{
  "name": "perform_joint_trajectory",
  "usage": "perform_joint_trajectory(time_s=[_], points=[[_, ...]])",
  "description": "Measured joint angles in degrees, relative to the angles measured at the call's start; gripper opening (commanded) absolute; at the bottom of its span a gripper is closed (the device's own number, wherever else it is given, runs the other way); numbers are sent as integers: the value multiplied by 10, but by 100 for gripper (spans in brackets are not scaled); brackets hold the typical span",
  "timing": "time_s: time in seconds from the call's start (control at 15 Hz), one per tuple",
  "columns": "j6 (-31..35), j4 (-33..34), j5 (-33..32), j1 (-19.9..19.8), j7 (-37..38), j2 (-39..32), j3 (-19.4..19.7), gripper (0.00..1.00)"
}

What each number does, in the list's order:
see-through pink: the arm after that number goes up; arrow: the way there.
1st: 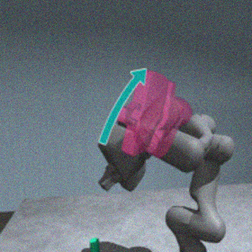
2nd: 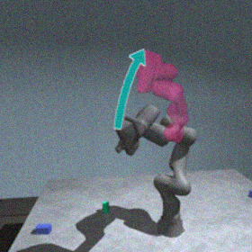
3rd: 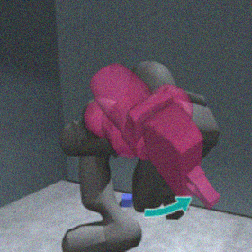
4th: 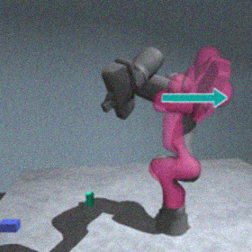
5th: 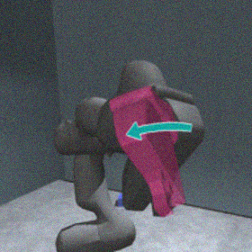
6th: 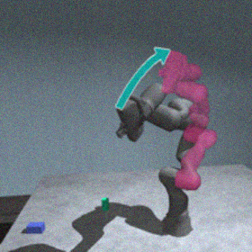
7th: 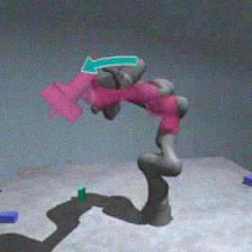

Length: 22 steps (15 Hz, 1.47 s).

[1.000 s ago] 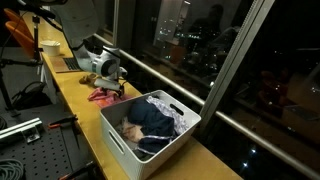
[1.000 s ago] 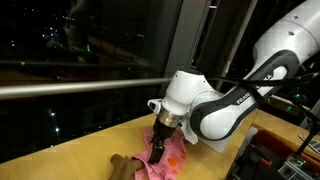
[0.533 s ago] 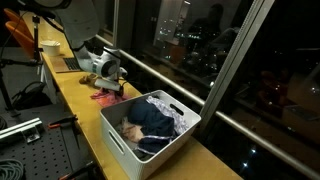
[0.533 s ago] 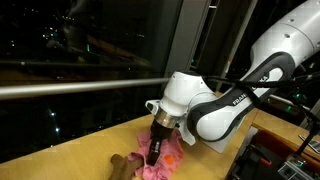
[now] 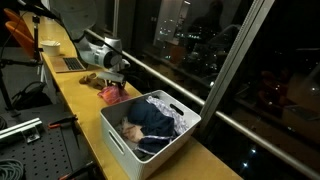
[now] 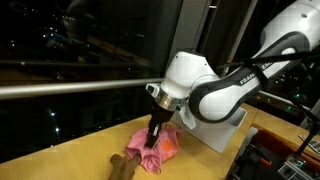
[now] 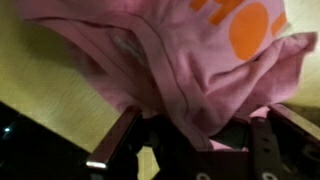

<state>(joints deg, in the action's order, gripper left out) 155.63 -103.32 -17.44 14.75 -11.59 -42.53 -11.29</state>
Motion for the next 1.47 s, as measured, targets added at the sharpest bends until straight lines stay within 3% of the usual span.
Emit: perform_joint_trajectory(time_s=[0.33,0.73,1.13,1.47], points=[[-48,-21,-14,5,15,134,28,0],[-55,-80,-103,3,87,311,85,0],[-75,-174,-117,-64,99,477,93,0],[-42,-275,-117,-120,106,538,93,0]])
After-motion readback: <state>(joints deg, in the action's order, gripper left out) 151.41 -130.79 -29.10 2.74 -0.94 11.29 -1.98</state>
